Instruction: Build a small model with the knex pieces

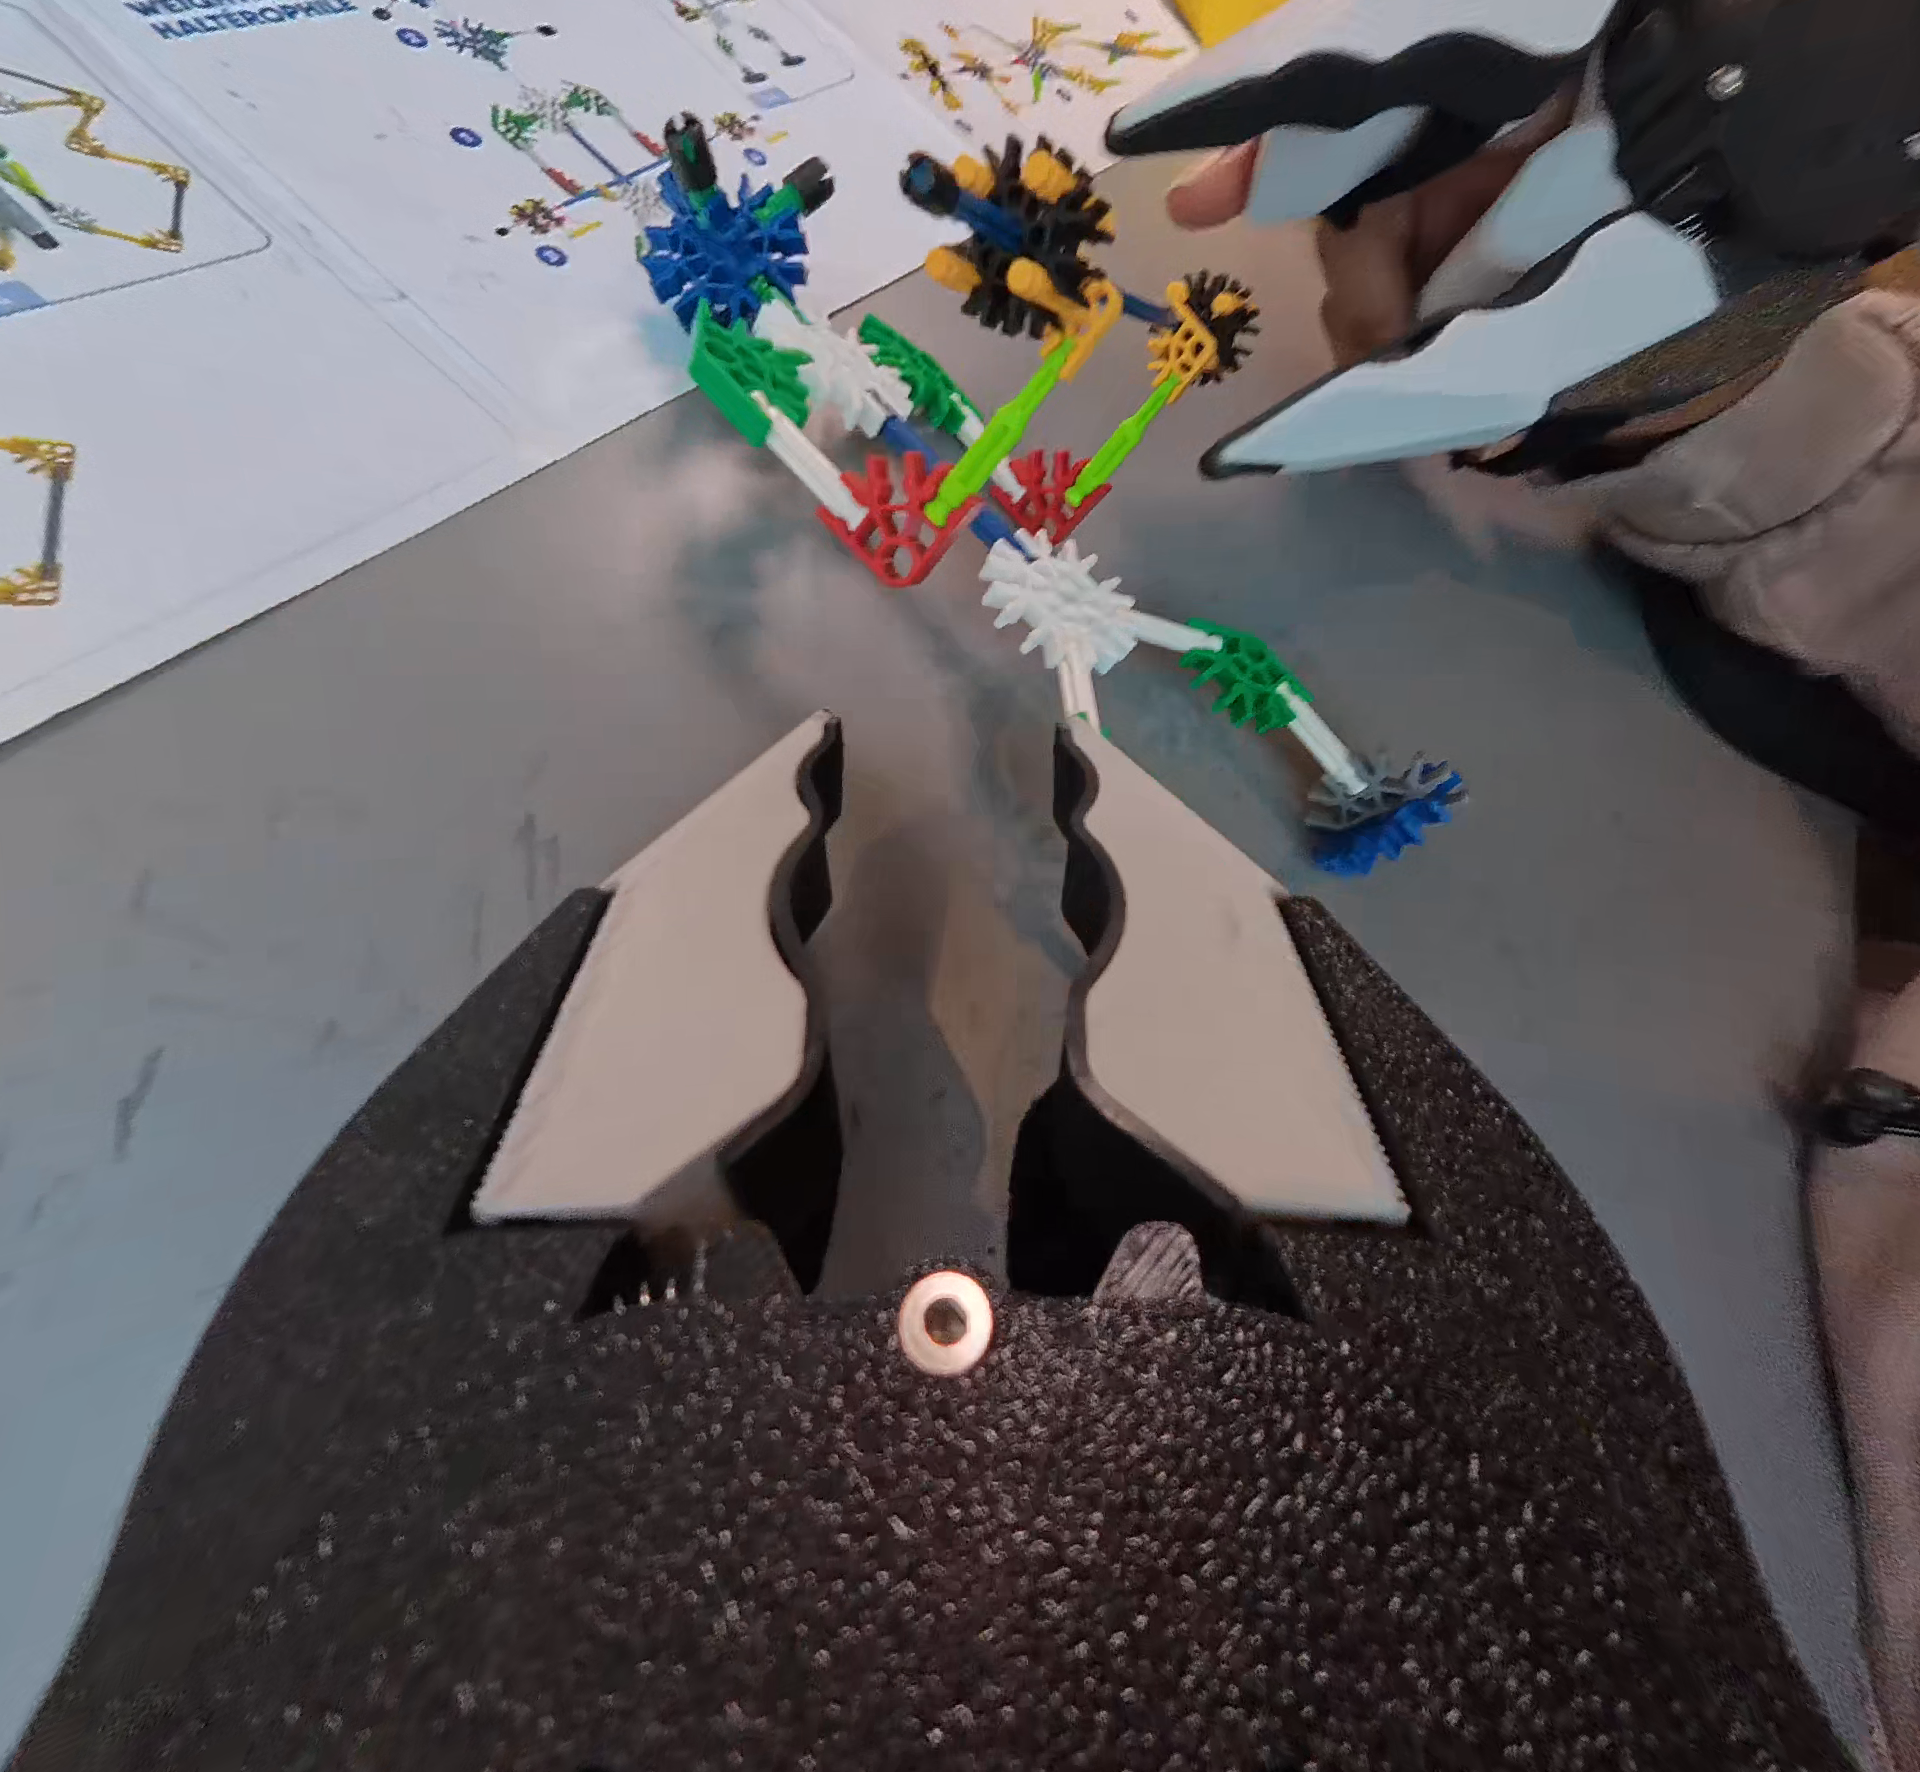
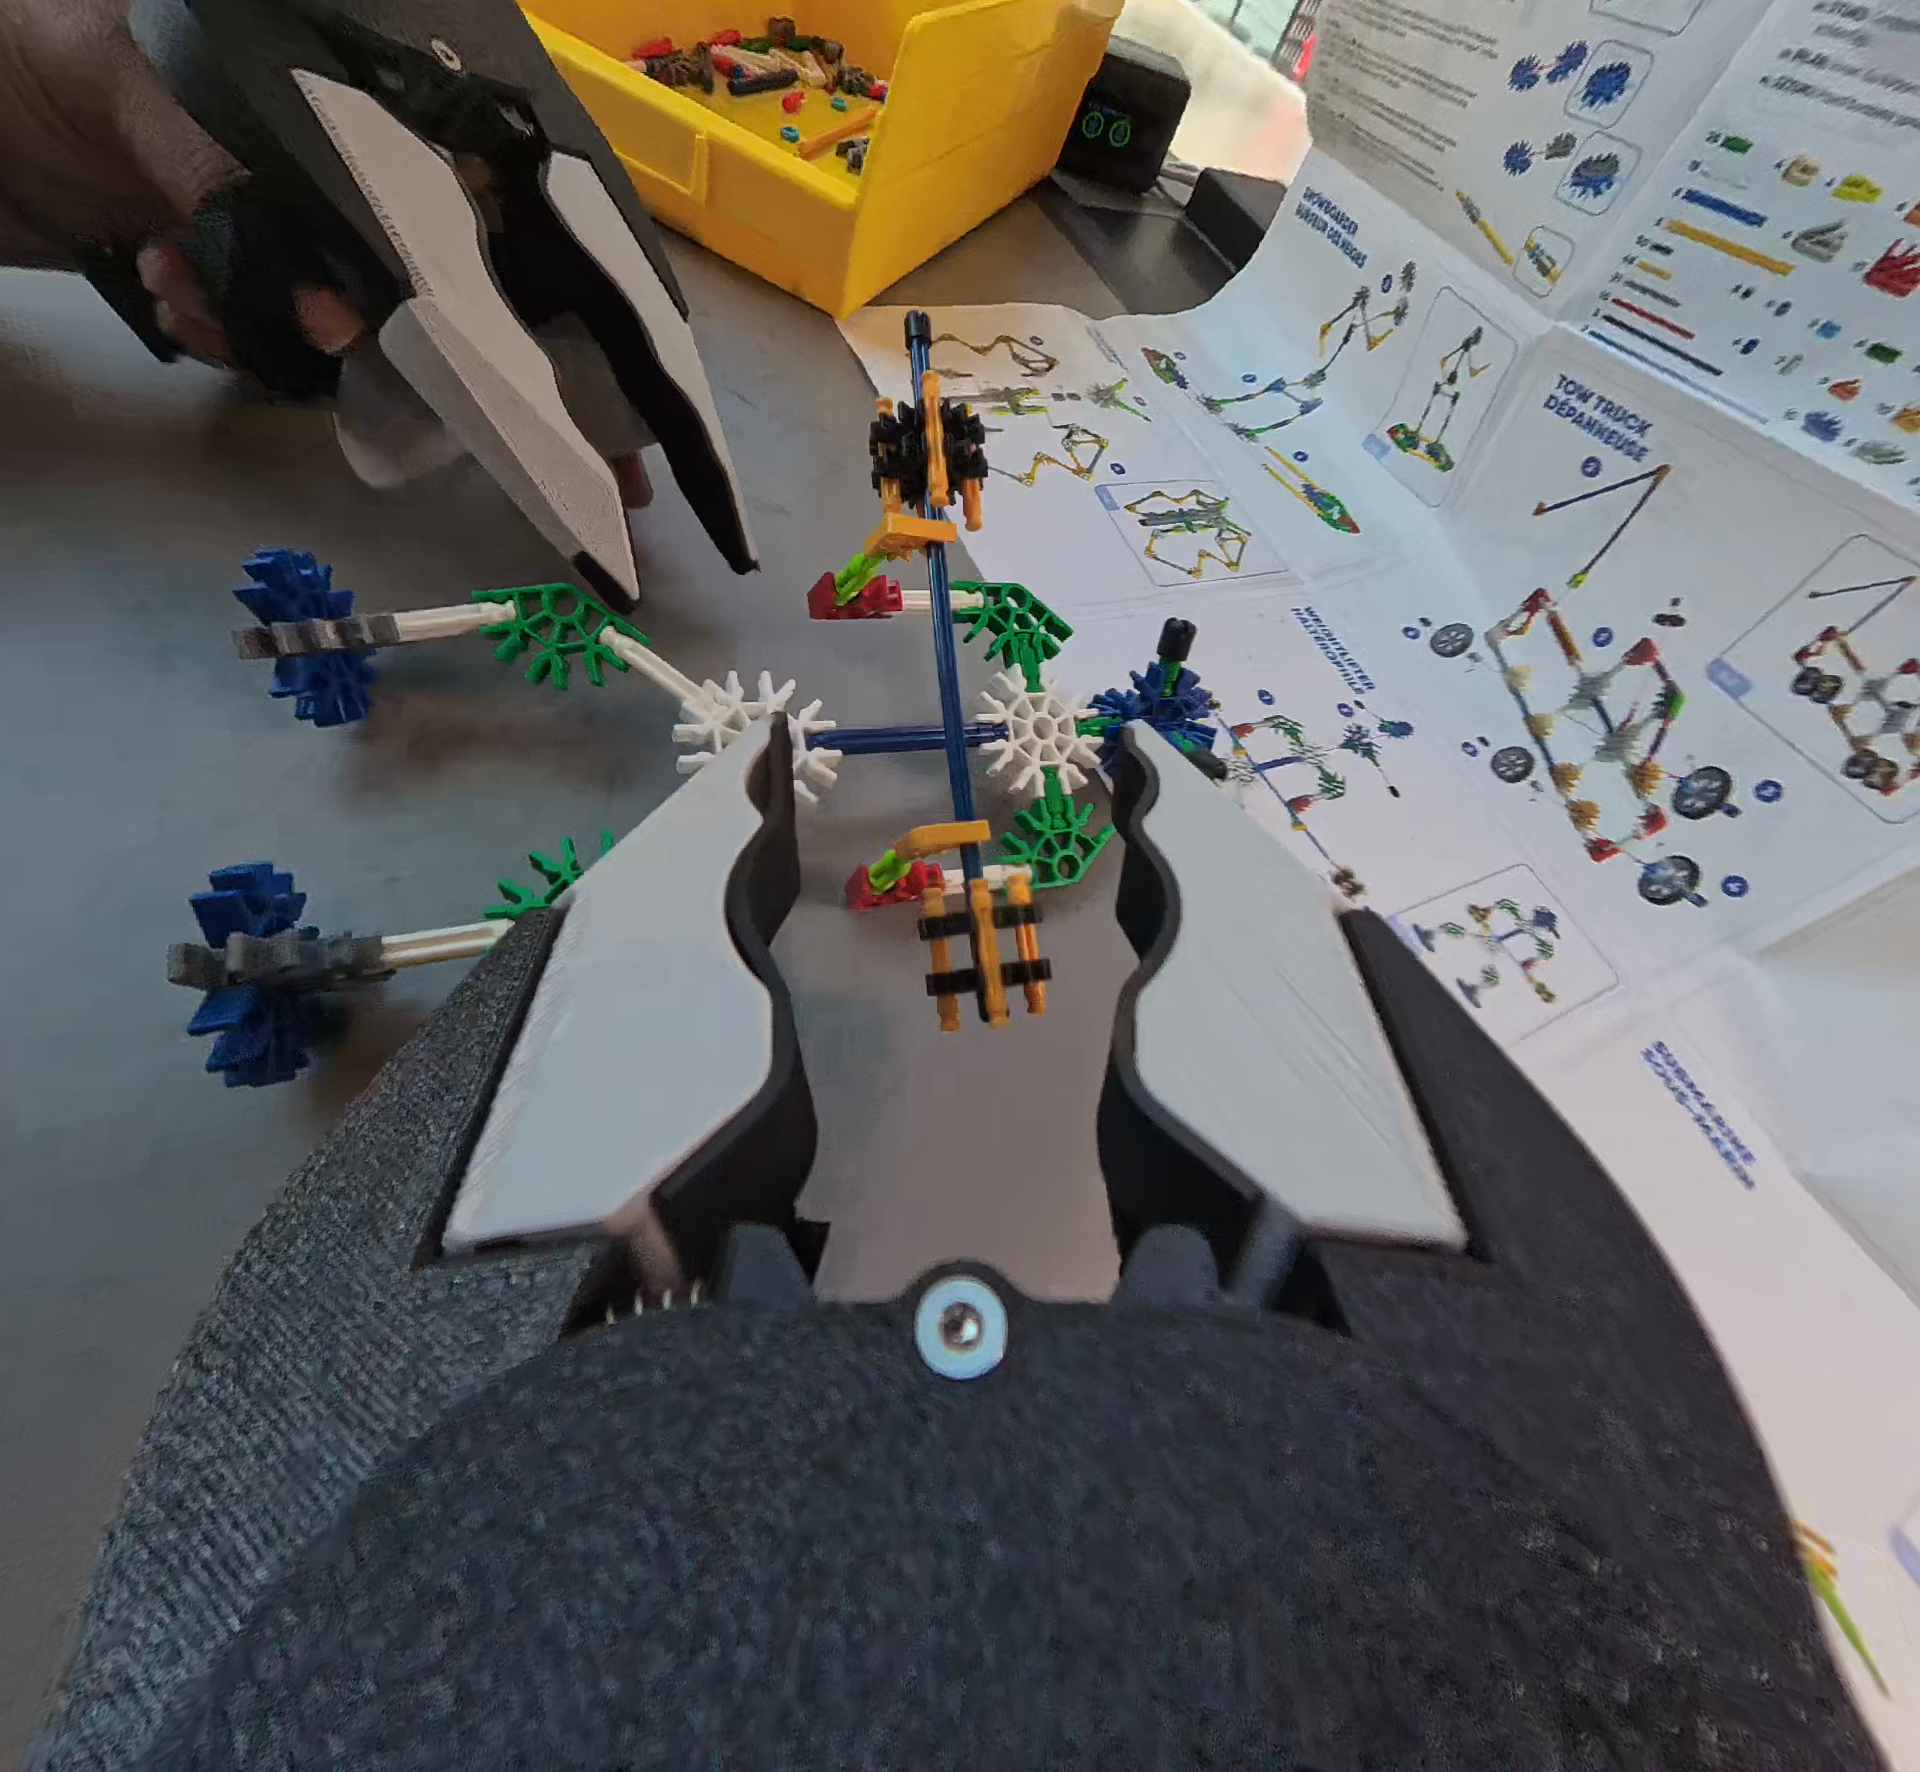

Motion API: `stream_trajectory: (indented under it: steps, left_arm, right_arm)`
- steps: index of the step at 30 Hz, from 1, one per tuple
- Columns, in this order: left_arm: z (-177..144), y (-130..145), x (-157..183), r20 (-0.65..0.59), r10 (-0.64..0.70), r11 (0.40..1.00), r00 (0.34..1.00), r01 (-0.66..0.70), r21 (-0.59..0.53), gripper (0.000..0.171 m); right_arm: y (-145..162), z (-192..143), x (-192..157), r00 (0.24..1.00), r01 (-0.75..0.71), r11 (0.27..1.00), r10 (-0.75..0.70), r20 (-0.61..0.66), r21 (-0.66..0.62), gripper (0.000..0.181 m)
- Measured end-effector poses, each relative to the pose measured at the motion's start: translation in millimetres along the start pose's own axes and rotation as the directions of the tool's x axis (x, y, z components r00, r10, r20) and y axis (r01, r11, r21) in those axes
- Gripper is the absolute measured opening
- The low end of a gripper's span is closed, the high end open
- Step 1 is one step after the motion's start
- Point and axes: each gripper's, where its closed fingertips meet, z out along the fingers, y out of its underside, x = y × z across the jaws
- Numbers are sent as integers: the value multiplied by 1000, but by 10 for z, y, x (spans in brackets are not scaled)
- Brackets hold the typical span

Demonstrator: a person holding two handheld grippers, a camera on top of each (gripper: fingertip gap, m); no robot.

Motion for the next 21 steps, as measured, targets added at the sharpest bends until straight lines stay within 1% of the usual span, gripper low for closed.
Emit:
stream_trajectory:
  steps: [1, 2, 3, 4, 5, 8, 10, 12, 15, 17, 19, 21]
  left_arm:
    - [12, -48, 83, -46, -21, 999, 999, 23, 27, 47]
    - [22, -87, 157, -81, -26, 998, 996, 30, 48, 48]
    - [25, -127, 190, -83, -15, 997, 996, 21, 71, 50]
    - [17, -168, 203, -68, 11, 996, 998, -4, 94, 50]
    - [-2, -213, 203, -47, 38, 992, 998, -33, 120, 51]
    - [-101, -370, 207, -6, 103, 972, 995, -99, 214, 52]
    - [-122, -396, 283, -22, 151, 961, 988, -142, 237, 47]
    - [-99, -349, 430, -73, 216, 955, 974, -195, 222, 36]
    - [-46, -265, 547, -81, 305, 940, 949, -287, 185, 27]
    - [-6, -201, 536, -74, 318, 941, 945, -305, 146, 24]
    - [22, -146, 596, -126, 306, 948, 944, -290, 129, 22]
    - [63, -140, 623, -133, 300, 950, 945, -283, 131, 17]
  right_arm:
    - [14, 32, -48, 999, -29, 999, 29, 31, -13, 54]
    - [45, 42, -103, 998, -20, 999, 21, 51, -25, 26]
    - [66, 28, -85, 1000, 27, 999, -27, 17, -36, 3]
    - [47, -11, -91, 996, 93, 995, -93, -1, -27, 1]
    - [21, -58, -128, 991, 134, 991, -134, 9, -18, 1]
    - [-48, -216, -310, 981, 163, 986, -167, 100, 42, 1]
    - [12, -273, -361, 979, 154, 988, -156, 128, 24, 1]
    - [37, -303, -356, 983, 147, 989, -148, 109, 13, 2]
    - [36, -327, -353, 985, 141, 990, -138, 99, -24, 2]
    - [43, -333, -351, 989, 117, 992, -112, 97, -47, 2]
    - [41, -342, -422, 987, 91, 995, -83, 139, -50, 1]
    - [-1, -351, -540, 977, 64, 998, -56, 203, -29, 1]
